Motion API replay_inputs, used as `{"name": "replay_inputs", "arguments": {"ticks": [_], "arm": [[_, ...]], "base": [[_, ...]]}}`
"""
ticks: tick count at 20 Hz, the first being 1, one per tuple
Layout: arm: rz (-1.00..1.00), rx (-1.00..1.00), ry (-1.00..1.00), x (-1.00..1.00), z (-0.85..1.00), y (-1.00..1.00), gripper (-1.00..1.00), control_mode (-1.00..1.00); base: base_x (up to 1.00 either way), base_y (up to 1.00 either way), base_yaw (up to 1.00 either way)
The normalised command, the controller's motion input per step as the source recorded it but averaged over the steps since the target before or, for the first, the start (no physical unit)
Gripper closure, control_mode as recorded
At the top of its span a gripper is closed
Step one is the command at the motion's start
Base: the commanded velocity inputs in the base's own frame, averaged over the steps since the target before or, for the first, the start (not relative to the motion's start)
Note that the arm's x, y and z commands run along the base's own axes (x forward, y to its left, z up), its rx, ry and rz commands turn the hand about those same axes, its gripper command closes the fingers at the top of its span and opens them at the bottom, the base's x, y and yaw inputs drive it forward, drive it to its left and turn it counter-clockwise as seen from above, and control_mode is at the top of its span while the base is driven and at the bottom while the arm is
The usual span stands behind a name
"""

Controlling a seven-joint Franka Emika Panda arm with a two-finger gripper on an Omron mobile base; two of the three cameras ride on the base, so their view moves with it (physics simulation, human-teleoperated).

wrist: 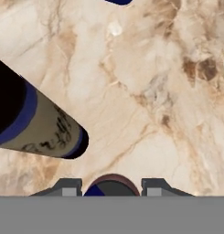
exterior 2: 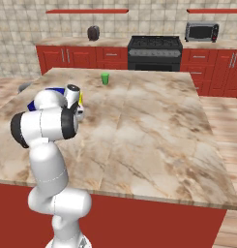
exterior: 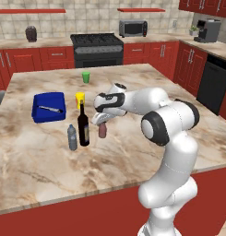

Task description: Place the drinks on the dining counter in a tight cluster.

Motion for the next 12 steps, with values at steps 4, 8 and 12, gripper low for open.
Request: {"name": "replay_inputs", "arguments": {"ticks": [4, 8, 12], "arm": [[0.0, 0.0, -0.13, 0.04, 0.0, 0.11, 1.0, -1.0], [0.0, 0.0, -0.14, -0.01, -0.04, 0.12, 1.0, -1.0], [0.0, 0.0, -0.06, -0.19, 0.0, 0.01, 1.0, -1.0]], "base": [[0.0, 0.0, 0.0], [0.0, 0.0, 0.0], [0.0, 0.0, 0.0]]}}
